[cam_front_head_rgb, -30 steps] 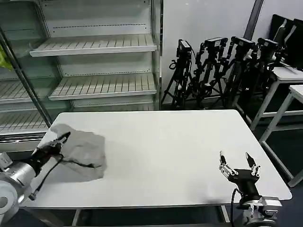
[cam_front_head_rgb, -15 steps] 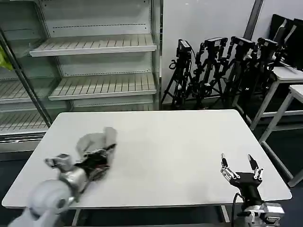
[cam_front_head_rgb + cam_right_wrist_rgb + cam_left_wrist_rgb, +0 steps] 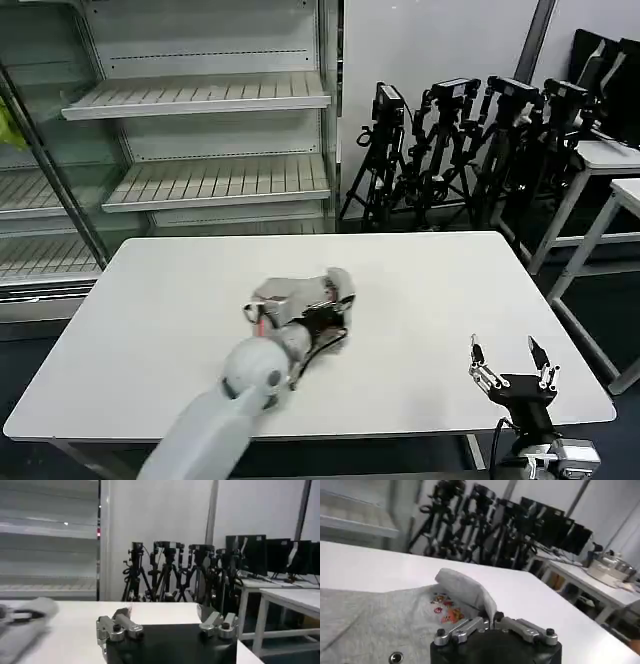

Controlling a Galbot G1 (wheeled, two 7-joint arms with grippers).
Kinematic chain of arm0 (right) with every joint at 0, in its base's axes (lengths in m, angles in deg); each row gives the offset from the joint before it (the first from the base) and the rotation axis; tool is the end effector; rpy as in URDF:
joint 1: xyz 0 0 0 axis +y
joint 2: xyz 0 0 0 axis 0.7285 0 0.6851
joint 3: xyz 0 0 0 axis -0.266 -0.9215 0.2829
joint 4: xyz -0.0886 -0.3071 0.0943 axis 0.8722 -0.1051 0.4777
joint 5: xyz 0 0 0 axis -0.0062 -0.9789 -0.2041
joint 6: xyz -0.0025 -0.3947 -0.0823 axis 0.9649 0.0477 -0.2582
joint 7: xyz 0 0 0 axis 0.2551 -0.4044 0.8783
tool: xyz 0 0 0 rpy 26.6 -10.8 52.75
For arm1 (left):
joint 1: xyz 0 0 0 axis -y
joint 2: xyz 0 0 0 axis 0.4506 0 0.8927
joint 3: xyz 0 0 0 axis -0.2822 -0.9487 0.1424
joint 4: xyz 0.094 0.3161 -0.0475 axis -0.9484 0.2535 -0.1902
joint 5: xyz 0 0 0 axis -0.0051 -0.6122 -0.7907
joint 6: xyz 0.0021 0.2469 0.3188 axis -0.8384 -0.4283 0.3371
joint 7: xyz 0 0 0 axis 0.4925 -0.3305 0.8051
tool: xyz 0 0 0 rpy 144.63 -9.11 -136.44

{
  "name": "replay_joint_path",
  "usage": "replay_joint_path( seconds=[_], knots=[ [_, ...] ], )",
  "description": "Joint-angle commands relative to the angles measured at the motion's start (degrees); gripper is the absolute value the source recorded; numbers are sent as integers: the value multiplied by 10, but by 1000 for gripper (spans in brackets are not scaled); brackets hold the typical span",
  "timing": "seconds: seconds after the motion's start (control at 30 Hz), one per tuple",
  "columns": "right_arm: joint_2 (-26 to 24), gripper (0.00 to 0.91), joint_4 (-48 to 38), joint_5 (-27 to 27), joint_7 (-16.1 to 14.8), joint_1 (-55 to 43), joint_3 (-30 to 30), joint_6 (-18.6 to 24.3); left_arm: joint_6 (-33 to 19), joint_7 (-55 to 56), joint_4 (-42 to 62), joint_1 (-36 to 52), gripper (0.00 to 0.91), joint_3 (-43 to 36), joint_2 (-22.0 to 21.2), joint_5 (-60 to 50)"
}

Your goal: Fold and organize the clothes.

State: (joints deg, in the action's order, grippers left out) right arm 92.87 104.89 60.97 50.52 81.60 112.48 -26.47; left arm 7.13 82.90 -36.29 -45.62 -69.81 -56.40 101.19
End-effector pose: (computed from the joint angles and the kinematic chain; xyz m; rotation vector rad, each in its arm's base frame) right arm 0.1985 -0.0434 -0.1883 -0.1808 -3.0477 0.1270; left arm 0.4160 -0.1386 -0.2065 -0.7846 -2.5336 0.3637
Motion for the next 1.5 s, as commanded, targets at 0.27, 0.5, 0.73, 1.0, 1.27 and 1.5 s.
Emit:
replay_joint_path(
  seconds=[0.27, 0.5, 0.73, 1.0, 1.27, 1.5],
  knots=[
    [-2, 907, -5, -1, 2, -3, 0, -1, -45, -30, 33, 83, 907, -46, -119, -5],
    [-1, 907, 9, -1, 2, 1, 2, 3, -93, -58, -48, 41, 907, 10, -77, -77],
    [6, 907, 24, -30, -1, 11, 1, 18, -176, -56, -213, -184, 907, 136, 14, -325],
    [9, 907, 17, -38, -12, 17, -4, 59, -289, -48, -308, -470, 907, 273, -22, -530],
    [1, 907, -48, -49, -9, -26, -23, 60, -247, -64, -317, -488, 907, 304, -46, -508],
    [-2, 907, -87, -39, -9, -53, -33, 53, -238, -70, -305, -485, 907, 309, -64, -510]
  ],
)
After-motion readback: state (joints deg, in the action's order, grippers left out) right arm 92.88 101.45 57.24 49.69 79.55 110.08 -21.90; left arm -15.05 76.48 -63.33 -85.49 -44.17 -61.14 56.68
